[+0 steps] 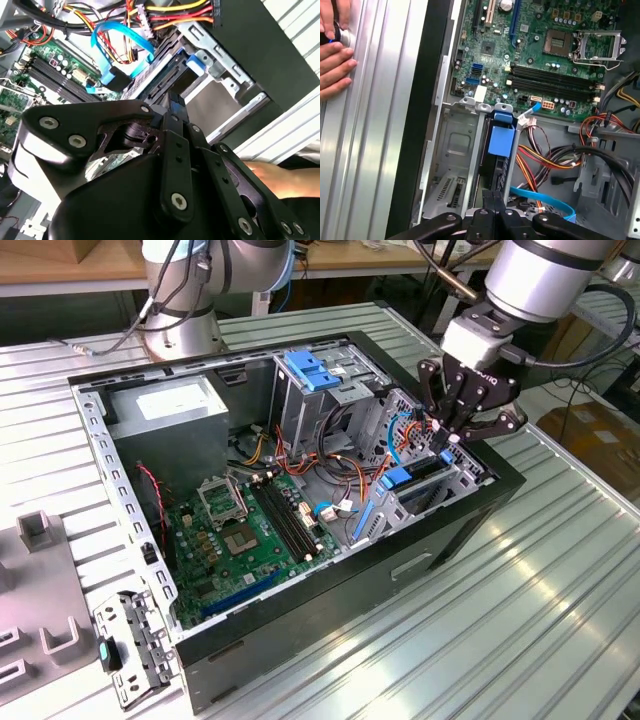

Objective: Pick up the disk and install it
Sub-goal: 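Insert the first disk wire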

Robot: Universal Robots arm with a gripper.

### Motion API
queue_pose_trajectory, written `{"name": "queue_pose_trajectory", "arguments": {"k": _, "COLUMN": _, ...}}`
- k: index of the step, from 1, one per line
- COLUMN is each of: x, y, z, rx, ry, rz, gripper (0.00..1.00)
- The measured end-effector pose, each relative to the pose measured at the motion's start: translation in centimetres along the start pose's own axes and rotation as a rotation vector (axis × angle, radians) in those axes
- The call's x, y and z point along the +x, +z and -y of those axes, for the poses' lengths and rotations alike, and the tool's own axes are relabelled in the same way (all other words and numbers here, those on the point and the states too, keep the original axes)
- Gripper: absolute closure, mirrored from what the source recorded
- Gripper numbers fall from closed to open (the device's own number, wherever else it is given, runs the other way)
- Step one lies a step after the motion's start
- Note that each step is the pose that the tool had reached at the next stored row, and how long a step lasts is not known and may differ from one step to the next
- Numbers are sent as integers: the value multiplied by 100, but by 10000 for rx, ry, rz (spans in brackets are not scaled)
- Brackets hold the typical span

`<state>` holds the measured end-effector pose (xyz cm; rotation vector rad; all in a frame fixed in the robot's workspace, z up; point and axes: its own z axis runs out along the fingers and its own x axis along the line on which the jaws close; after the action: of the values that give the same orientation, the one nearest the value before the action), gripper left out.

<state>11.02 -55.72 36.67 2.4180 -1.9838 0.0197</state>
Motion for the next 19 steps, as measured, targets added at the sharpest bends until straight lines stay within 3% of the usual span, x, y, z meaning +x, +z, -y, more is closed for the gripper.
{"name": "queue_pose_trajectory", "arguments": {"k": 2, "x": 2, "y": -11, "z": 10, "rx": -36, "ry": -436, "rz": 19, "gripper": 89}}
{"name": "queue_pose_trajectory", "arguments": {"k": 10, "x": -23, "y": -32, "z": 100, "rx": -35, "ry": -1181, "rz": 14, "gripper": 89}}
{"name": "queue_pose_trajectory", "arguments": {"k": 19, "x": -67, "y": -106, "z": 223, "rx": -31, "ry": -1351, "rz": 15, "gripper": 89}}
